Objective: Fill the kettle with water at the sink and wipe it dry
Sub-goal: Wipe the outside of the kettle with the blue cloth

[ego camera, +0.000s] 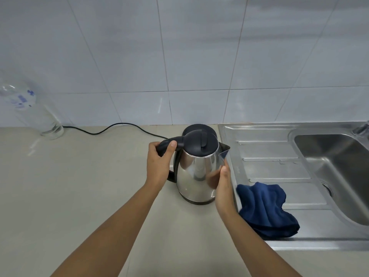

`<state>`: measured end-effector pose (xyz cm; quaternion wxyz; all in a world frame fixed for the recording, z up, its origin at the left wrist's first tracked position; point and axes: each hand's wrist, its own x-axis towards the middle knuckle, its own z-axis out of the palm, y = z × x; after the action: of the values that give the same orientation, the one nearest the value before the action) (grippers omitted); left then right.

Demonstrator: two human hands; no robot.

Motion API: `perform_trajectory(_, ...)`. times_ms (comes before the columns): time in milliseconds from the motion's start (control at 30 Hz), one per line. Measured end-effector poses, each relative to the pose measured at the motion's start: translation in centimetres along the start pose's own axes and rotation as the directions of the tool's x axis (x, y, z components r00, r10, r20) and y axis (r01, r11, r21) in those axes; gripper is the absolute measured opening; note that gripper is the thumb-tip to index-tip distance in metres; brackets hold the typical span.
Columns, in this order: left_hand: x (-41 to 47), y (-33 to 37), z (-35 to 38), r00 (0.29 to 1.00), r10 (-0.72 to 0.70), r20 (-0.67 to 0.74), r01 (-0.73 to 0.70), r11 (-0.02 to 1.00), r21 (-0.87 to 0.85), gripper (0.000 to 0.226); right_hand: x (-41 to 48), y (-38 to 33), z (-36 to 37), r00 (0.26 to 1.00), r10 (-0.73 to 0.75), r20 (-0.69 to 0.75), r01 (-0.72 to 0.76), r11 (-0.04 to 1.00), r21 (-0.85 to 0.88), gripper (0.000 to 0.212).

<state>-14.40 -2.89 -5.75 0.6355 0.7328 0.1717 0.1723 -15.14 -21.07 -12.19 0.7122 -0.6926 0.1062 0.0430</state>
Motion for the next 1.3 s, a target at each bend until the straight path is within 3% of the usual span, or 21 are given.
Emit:
perform_trajectory(133,1.8,1.3,1.1,1.0,0.005,-0.028,-0.006,1.0,-0.024,0.047,2.4,-1.9,-0.5,0.998,-0.056,0.039,0.054,0.998,0.036,0.045)
perform_trajectory(333,6.4,3.8,2.9,0.998,0.025,-0.056,-0.03,0.997,-0.078,0.052,7.1,-6.2,-0.4,0.992,-0.091,0.085,0.092,0.996,-0.008,0.083)
perform_trajectory(433,9.2,4.5,4.1,0.997,0.02,-0.069,-0.027,0.994,-0.102,0.054,10.2,-7.7,0.1,0.994,-0.061,0.093,0.064,0.997,-0.034,0.077)
perform_trajectory(567,12.9,4.8,5.5,0.996,0.015,-0.084,-0.024,0.995,-0.099,0.054,14.6,-8.9,1.0,0.99,-0.072,0.119,0.074,0.997,-0.008,0.053)
perform_trajectory(767,16.9,3.8,7.0,0.995,0.007,-0.098,-0.014,0.997,-0.078,0.051,19.3,-8.2,2.5,0.991,-0.079,0.111,0.084,0.996,-0.038,0.05)
perform_trajectory(867,18.0,2.9,7.4,0.996,-0.001,-0.094,-0.004,0.999,-0.054,0.053,20.5,-7.6,3.0,0.989,-0.049,0.139,0.054,0.998,-0.03,0.038)
perform_trajectory(1000,18.9,2.2,7.9,0.995,-0.007,-0.097,0.004,0.999,-0.035,0.054,21.4,-7.3,3.2,0.989,-0.045,0.14,0.047,0.999,-0.01,0.036)
perform_trajectory(1300,18.6,1.5,9.0,0.995,0.008,-0.099,-0.007,1.0,0.013,0.051,22.3,-5.5,2.3,0.986,-0.056,0.157,0.055,0.998,0.008,0.056)
